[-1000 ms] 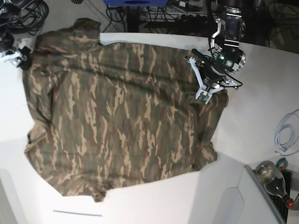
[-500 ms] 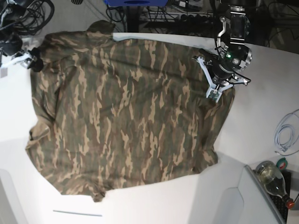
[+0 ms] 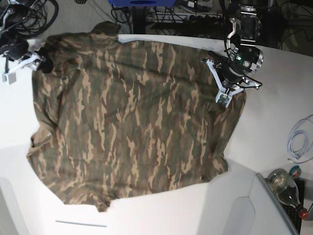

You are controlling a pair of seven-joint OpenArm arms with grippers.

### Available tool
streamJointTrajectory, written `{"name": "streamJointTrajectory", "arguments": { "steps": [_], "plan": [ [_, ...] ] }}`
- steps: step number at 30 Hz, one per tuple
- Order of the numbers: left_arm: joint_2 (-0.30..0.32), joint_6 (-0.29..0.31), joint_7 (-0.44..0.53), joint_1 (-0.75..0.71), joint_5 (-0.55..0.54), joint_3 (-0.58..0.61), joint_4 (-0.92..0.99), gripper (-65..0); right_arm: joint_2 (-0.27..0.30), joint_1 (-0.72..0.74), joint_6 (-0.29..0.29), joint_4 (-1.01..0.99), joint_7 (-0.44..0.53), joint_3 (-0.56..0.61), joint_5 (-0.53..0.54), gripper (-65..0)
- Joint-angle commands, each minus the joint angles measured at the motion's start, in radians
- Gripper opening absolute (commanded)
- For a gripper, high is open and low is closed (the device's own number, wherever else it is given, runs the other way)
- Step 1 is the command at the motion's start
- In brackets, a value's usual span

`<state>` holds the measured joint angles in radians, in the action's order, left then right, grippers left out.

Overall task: Layout the t-shirt on the table in an organized manner, then fold the t-shirt properly
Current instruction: 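Pull the grasped edge apart with both grippers to smooth the shirt, then lift the shirt edge with both grippers and drag it to straighten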

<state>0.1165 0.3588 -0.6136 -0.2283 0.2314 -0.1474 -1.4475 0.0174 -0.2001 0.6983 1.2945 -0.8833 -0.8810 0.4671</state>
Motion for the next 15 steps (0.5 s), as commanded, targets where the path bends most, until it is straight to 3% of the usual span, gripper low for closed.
{"name": "streamJointTrajectory", "arguments": {
  "steps": [1,4,6,13,15],
  "plan": [
    [0.001,0.01,-0.053,-0.013,0.006,-0.001,0.004,-65.0,-0.007,-0.011,0.0,-0.006,-0.063,0.009,-0.038,-28.4],
    [0.001,0.01,-0.053,-0.013,0.006,-0.001,0.004,-65.0,-0.007,-0.009,0.0,-0.006,-0.063,0.01,-0.04,-47.3],
    [0.001,0.01,-0.053,-0.015,0.006,-0.001,0.004,-65.0,-0.004,-0.006,0.0,-0.006,-0.064,0.012,-0.044,-63.5],
    [0.004,0.01,-0.053,-0.055,0.013,0.007,-0.088,-65.0,-0.001,-0.026,0.0,0.153,-0.092,0.027,-0.049,-64.7],
    [0.005,0.012,-0.053,0.005,0.015,0.012,-0.077,-65.0,0.036,0.009,0.0,0.172,-0.092,0.087,-0.064,-64.7]
  ]
}}
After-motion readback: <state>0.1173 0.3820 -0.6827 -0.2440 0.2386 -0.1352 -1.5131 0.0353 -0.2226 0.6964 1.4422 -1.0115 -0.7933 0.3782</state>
